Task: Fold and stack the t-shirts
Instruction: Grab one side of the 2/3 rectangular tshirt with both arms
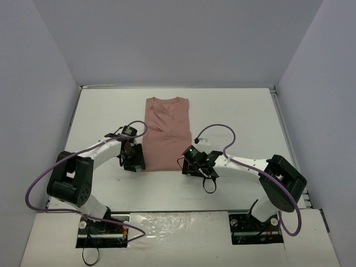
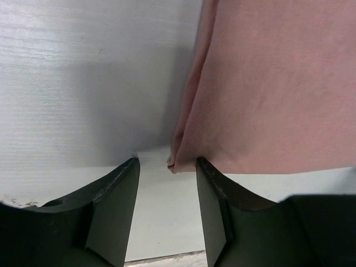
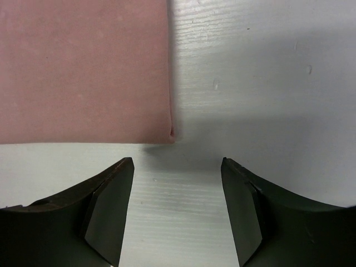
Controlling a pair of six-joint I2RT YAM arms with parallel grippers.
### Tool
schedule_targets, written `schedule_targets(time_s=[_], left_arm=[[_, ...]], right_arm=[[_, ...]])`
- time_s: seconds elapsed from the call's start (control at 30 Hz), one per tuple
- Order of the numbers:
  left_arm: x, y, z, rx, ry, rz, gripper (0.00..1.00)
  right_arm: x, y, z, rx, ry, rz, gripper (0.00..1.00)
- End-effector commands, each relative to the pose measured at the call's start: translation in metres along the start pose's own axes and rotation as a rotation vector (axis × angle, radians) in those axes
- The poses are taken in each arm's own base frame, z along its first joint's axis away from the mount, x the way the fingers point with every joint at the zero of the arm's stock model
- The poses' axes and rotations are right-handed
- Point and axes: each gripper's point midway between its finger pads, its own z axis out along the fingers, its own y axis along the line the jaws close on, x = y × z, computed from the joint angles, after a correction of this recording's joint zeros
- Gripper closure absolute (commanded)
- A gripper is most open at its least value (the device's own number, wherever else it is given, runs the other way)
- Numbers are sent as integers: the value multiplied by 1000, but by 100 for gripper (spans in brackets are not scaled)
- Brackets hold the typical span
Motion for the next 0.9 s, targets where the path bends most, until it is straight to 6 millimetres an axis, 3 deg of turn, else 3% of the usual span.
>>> schedule_targets(time_s=[0.0, 0.2, 0.4, 0.63, 0.87], left_arm=[[-7, -6, 16, -9, -34, 16, 59], [-4, -7, 23, -21, -18, 19, 68], [2, -3, 29, -40, 2, 21, 99], [6, -3, 31, -35, 17, 22, 100], [7, -1, 31, -36, 20, 26, 100]], right_arm=[[-19, 15, -4, -8, -73, 35, 39], [-21, 16, -5, -8, -81, 47, 39], [-21, 17, -1, 5, -80, 58, 39], [-20, 20, 10, 27, -65, 50, 41], [-15, 17, 24, 67, -47, 33, 55]])
